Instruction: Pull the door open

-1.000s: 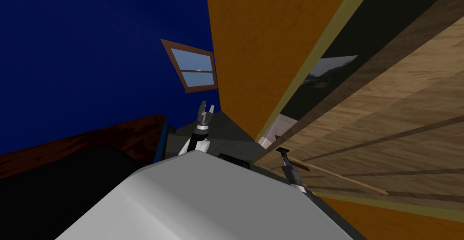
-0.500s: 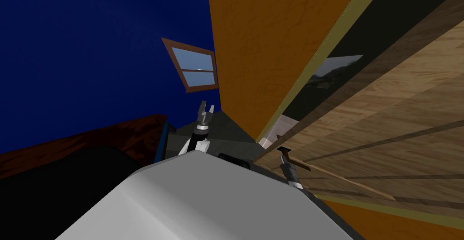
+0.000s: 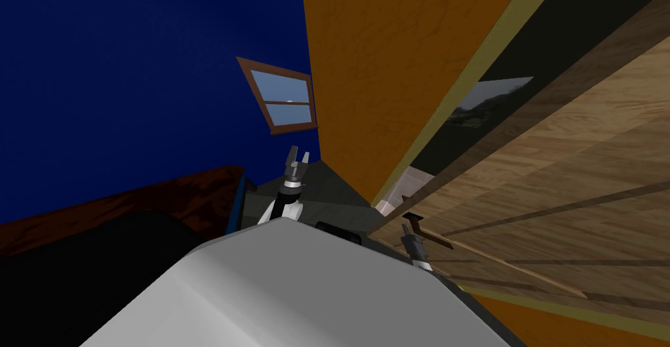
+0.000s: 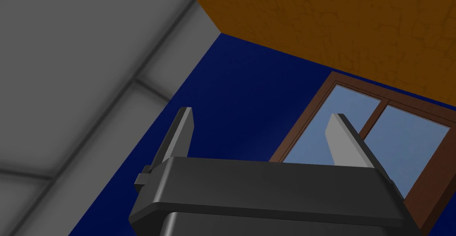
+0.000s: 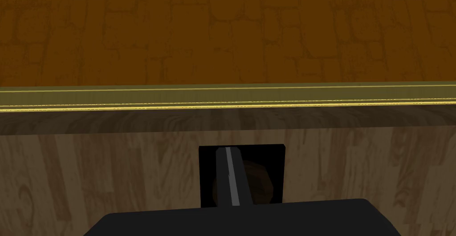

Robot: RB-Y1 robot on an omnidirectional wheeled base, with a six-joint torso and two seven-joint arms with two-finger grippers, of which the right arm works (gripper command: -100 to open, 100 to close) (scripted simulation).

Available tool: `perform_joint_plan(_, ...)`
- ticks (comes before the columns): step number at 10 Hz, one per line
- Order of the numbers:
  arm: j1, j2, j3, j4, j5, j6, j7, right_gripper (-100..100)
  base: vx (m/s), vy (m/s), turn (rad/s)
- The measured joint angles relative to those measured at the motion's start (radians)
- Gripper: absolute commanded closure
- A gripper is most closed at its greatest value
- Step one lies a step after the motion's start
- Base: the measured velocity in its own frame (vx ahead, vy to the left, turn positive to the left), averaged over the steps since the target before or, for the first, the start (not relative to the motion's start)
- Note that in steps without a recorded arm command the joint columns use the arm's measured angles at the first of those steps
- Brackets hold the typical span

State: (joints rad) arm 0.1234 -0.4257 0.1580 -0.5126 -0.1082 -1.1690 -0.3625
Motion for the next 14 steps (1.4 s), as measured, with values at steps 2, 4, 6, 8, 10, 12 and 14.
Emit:
perform_joint_plan(2, 0.023, -0.014, -0.003, -0.007, -0.006, -0.018, -0.01, -100, -0.044, 0.014, -0.253)
perform_joint_plan(4, 0.041, -0.028, -0.006, 0.005, -0.013, -0.06, -0.024, -100, -0.043, 0.013, -0.146)
perform_joint_plan(6, 0.111, -0.056, -0.014, -0.076, -0.026, -0.059, -0.035, -100, -0.055, 0.021, -0.211)
perform_joint_plan(8, 0.104, -0.062, -0.014, -0.035, -0.028, -0.093, -0.046, -100, -0.023, 0.008, -0.088)
perform_joint_plan(10, 0.126, -0.079, -0.017, -0.03, -0.035, -0.126, -0.061, -100, -0.021, 0.012, -0.115)
perform_joint_plan(12, 0.12, -0.08, -0.021, -0.036, -0.037, -0.115, -0.061, -100, 0.166, -0.006, 0.067)
perform_joint_plan(14, 0.086, -0.075, -0.027, -0.008, -0.038, -0.101, -0.062, -100, 0.208, 0.015, 0.076)
